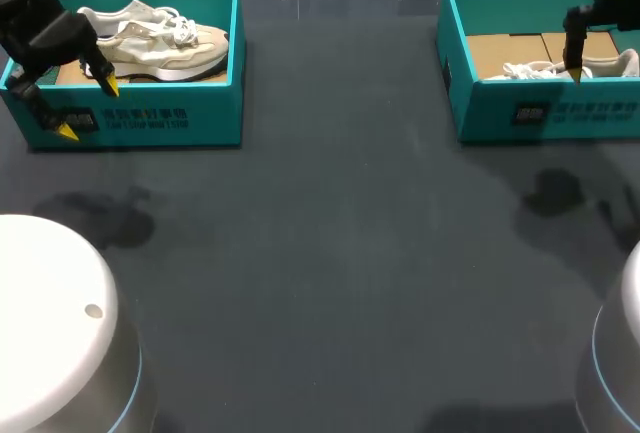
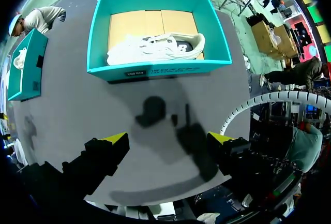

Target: Take the shoe out of the shoebox, open the shoe tongue, remove and reinsert the insole, then place the shoe into the shoebox

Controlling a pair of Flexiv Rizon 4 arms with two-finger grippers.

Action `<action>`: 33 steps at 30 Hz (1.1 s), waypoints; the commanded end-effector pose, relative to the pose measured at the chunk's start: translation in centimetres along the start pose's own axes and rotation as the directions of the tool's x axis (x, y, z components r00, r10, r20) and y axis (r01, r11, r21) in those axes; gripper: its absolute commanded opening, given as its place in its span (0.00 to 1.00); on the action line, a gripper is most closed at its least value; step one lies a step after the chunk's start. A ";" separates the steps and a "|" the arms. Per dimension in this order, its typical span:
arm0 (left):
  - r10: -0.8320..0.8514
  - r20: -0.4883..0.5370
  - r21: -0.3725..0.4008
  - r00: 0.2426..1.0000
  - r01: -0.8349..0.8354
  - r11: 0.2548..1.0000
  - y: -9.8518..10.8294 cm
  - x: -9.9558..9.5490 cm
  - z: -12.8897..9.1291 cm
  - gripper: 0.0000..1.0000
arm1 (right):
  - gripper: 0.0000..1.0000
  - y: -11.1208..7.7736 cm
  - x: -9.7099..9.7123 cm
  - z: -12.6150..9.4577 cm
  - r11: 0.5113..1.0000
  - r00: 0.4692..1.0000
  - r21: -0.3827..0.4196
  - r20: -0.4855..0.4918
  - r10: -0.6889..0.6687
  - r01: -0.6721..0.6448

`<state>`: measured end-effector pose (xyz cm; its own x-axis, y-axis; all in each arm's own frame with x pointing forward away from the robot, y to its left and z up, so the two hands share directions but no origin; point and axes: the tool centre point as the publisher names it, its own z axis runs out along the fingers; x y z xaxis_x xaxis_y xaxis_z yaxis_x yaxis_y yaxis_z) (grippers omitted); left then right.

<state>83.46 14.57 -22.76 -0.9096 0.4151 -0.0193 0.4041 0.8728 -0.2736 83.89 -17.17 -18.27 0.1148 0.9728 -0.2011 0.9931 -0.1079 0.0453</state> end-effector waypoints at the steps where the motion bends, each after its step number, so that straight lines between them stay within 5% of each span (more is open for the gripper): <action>1: -0.011 -0.008 -0.008 1.000 0.011 1.000 0.2 -0.3 -0.4 1.00 | 1.00 0.0 0.0 0.0 1.000 1.000 0.000 0.000 0.001 -0.001; 24: -0.287 -0.008 -0.091 0.958 0.285 0.954 4.2 -4.0 -2.9 1.00 | 1.00 0.0 0.0 0.0 1.000 1.000 0.000 0.000 0.001 -0.001; 33: -0.175 -0.013 -0.092 0.984 0.173 0.981 7.3 -5.7 -3.9 1.00 | 1.00 0.0 0.0 0.0 1.000 1.000 0.000 0.000 0.001 -0.001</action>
<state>90.70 18.79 -20.91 -0.9740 0.2258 0.0195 0.2191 0.9603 -0.1726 83.88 -17.17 -18.28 0.1148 0.9728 -0.2011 0.9931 -0.1078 0.0454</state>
